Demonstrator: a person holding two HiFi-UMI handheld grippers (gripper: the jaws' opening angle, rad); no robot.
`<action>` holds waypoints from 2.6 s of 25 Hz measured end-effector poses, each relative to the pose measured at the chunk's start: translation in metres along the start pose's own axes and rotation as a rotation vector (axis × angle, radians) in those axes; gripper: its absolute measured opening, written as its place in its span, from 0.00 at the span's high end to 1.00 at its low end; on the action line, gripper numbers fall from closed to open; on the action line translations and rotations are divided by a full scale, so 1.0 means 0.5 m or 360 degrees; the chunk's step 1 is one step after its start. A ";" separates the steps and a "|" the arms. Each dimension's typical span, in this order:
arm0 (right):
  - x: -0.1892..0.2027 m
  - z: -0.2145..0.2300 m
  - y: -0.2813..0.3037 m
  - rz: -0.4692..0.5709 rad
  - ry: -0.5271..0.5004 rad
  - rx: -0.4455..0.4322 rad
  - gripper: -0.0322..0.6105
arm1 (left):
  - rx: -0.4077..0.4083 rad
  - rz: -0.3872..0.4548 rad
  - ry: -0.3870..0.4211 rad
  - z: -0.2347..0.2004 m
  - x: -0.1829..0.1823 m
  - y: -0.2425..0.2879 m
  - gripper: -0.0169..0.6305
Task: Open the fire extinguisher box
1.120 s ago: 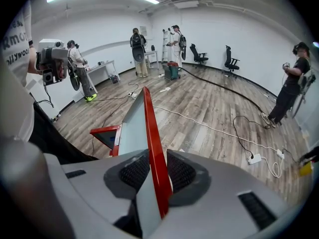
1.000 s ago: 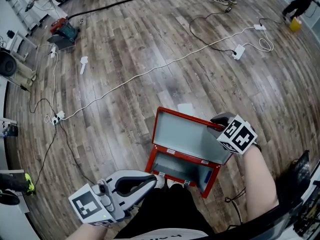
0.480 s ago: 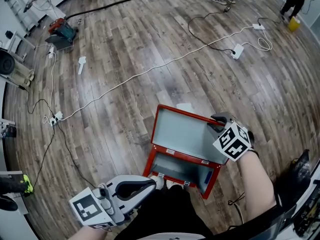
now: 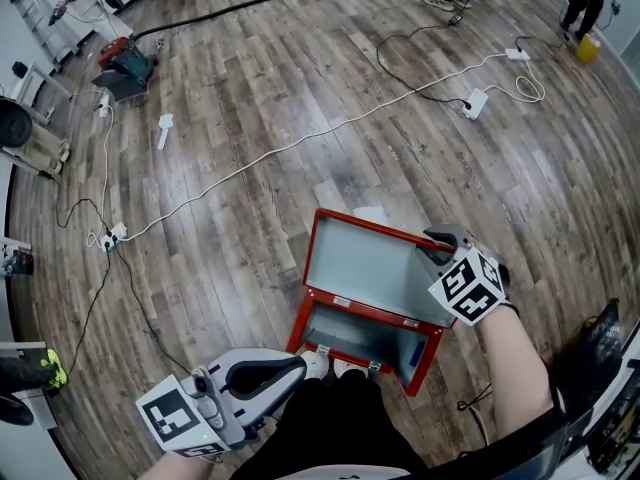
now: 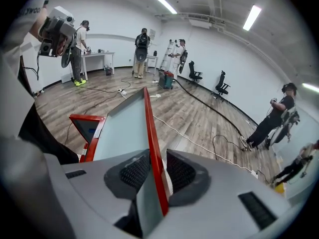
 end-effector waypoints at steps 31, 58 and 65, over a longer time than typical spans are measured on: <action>-0.259 0.022 -0.511 0.0478 0.0572 0.0119 0.94 | 0.0264 0.0089 0.0342 0.156 -0.196 0.016 0.96; -0.245 -0.192 -0.740 0.0417 0.1292 0.0260 0.94 | 0.0379 -0.0130 0.0146 0.165 -0.211 -0.014 0.96; -0.262 -0.185 -0.711 0.0462 0.1433 0.0238 0.94 | 0.0387 -0.0145 0.0177 0.173 -0.194 0.044 0.96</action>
Point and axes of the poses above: the fingertips, and each gripper's own axes: y forward along the fingers, z to its right, x out of its underside, the point moved 3 cm from there along -y, backward along the fingers, and after that the axes turned 14 degrees about x, right-handed, at the moved point
